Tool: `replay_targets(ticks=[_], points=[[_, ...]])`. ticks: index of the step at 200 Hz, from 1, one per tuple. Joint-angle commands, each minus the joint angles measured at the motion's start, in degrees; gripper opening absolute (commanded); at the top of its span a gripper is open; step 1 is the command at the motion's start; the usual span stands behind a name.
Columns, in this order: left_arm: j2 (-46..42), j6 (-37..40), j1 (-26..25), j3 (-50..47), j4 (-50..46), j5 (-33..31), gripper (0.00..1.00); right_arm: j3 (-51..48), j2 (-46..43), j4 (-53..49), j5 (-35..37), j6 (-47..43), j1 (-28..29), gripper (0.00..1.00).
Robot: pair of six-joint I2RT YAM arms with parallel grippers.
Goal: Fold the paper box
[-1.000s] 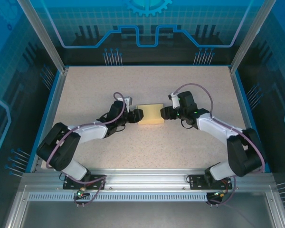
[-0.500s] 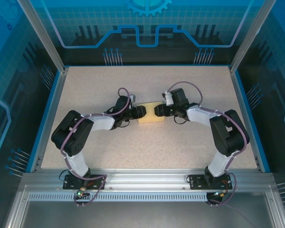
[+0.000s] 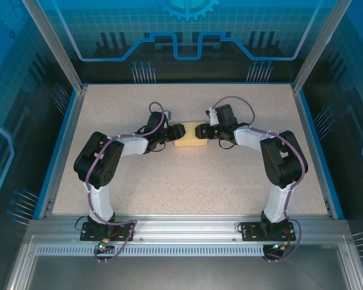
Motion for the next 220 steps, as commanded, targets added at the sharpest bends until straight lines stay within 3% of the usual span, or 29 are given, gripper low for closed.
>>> replay_targets(ticks=[1, 56, 83, 108, 124, 170, 190, 220], points=[[-1.5, 2.8, 0.8, 1.1, -1.4, 0.5, 0.67, 0.7, -2.8, -2.2, 1.6, -1.7, -1.2, 0.66], [-13.5, 8.5, 1.5, -5.7, -0.5, -5.2, 0.74, -4.0, -17.1, -7.6, 15.0, -9.3, -0.9, 0.79], [-23.5, 12.7, 1.6, -13.3, 1.3, -11.2, 0.78, -8.5, -26.4, -8.9, 25.2, -13.3, 0.3, 0.83], [-32.9, 17.7, 1.6, -19.3, 1.3, -17.1, 0.86, -13.5, -33.5, -7.6, 33.7, -15.2, 0.0, 0.99], [-38.8, 20.0, 1.7, -22.7, 1.8, -20.6, 0.91, -17.7, -37.6, -6.3, 37.4, -15.6, -0.4, 1.0], [-49.5, 21.1, 4.0, -32.7, 6.4, -28.4, 0.99, -29.1, -44.7, -0.2, 40.7, -13.4, -5.0, 1.0], [-49.4, 22.5, 6.2, -33.7, 5.9, -28.7, 0.99, -33.7, -44.6, 5.4, 41.2, -13.6, -8.3, 1.0], [-45.2, 25.2, 9.9, -34.4, 7.7, -28.7, 0.99, -38.7, -43.6, 14.7, 35.2, -15.1, -11.9, 1.0]])
